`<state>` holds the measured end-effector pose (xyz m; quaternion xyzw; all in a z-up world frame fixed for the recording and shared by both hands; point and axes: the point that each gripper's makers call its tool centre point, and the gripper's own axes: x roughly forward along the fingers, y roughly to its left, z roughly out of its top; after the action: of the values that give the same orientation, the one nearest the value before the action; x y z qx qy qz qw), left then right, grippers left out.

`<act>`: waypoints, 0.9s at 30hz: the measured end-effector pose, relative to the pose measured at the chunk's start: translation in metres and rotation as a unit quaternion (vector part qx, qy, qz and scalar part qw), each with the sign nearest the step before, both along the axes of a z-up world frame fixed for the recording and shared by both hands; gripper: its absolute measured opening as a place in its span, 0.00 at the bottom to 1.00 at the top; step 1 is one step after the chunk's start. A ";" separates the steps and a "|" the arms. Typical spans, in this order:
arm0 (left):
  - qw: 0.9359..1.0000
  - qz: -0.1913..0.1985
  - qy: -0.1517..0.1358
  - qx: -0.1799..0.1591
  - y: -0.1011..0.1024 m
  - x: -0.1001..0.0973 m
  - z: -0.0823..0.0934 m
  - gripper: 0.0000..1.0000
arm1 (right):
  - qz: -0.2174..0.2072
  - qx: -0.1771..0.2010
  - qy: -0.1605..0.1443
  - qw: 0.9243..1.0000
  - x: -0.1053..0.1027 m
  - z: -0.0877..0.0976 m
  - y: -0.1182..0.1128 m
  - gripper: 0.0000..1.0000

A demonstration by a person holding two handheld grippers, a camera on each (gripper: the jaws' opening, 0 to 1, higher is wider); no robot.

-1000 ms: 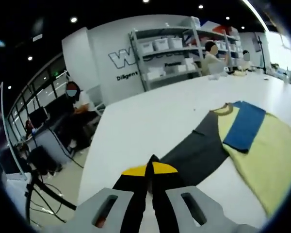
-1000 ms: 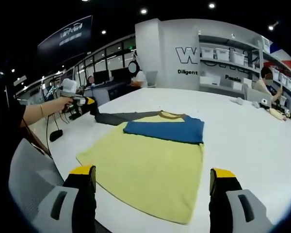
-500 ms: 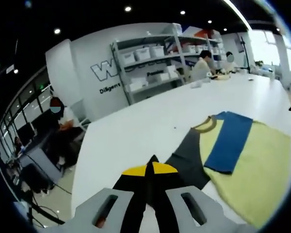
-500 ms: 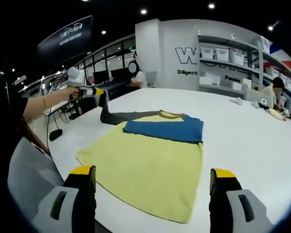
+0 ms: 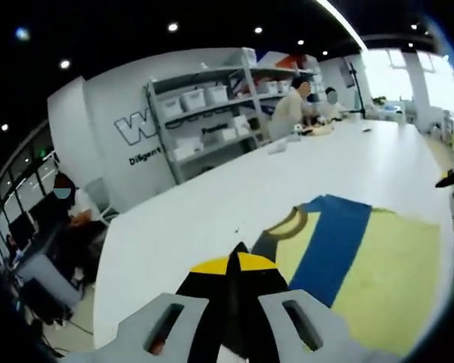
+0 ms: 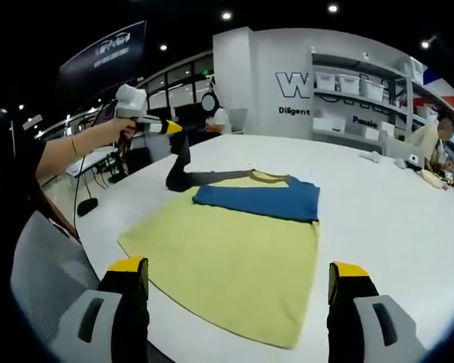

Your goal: Fold the garment on the visible template until the final outline fits inside the template.

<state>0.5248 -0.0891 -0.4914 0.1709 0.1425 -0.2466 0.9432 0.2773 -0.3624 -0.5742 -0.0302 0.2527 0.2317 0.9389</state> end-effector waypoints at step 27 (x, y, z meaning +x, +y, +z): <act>0.995 -0.094 -0.003 -0.041 -0.128 -0.008 0.021 0.00 | 0.001 -0.012 0.008 1.000 -0.004 -0.007 -0.007 0.98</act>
<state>0.5165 -0.2169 -0.4699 0.1459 0.1124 -0.3392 0.9225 0.2731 -0.3695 -0.5814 -0.0401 0.2629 0.2301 0.9361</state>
